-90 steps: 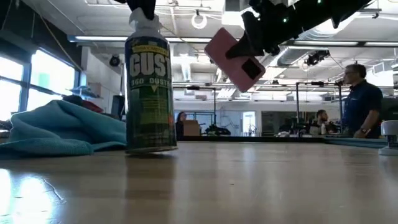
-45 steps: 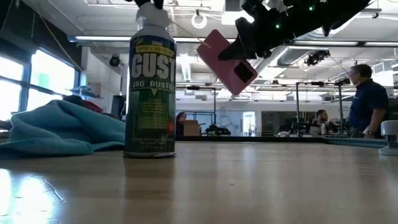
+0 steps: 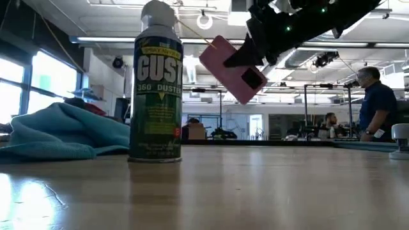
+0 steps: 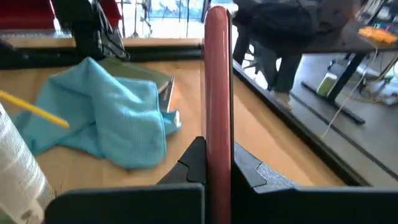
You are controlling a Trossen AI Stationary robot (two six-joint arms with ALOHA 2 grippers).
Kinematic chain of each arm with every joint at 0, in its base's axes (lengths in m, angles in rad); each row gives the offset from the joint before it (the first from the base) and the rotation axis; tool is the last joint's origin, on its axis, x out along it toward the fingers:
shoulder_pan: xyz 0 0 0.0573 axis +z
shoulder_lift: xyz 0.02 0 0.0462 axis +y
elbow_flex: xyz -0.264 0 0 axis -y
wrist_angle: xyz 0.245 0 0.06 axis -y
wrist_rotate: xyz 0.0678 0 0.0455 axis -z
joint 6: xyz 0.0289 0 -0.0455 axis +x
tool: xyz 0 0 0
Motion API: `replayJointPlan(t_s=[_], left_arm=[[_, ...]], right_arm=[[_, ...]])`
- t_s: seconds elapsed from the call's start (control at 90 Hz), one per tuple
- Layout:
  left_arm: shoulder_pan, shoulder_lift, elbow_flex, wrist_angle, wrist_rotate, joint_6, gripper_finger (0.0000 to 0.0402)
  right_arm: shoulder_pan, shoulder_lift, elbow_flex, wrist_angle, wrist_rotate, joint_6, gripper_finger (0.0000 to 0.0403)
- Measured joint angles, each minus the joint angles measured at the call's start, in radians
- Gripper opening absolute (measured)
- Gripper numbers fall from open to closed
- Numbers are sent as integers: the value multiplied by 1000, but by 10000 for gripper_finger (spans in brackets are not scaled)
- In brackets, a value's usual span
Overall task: Apply microfiber cloth
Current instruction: Spray the cellphone with the spray bottle cleaner
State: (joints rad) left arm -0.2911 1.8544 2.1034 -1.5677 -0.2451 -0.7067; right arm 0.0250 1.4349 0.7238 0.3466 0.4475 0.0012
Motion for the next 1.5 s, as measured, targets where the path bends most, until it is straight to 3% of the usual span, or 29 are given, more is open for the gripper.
replayJointPlan(t_s=[0.133,0.444,0.744,0.956,1.378,1.5], left_arm=[[-60,-12,-61,22,-119,176,108],[-101,-38,-213,4,-226,300,108],[-109,-36,-345,137,-208,399,95],[-110,-37,-355,240,-169,455,86],[-118,-38,-346,247,-81,440,85],[-144,-79,-347,208,-136,425,85]], right_arm=[[2,0,0,-34,0,23,0],[16,0,0,-94,-3,104,0],[44,0,0,-95,-4,153,0],[44,0,0,-103,-3,177,0],[48,0,0,-161,-17,227,0],[44,0,0,-170,-48,255,0]])
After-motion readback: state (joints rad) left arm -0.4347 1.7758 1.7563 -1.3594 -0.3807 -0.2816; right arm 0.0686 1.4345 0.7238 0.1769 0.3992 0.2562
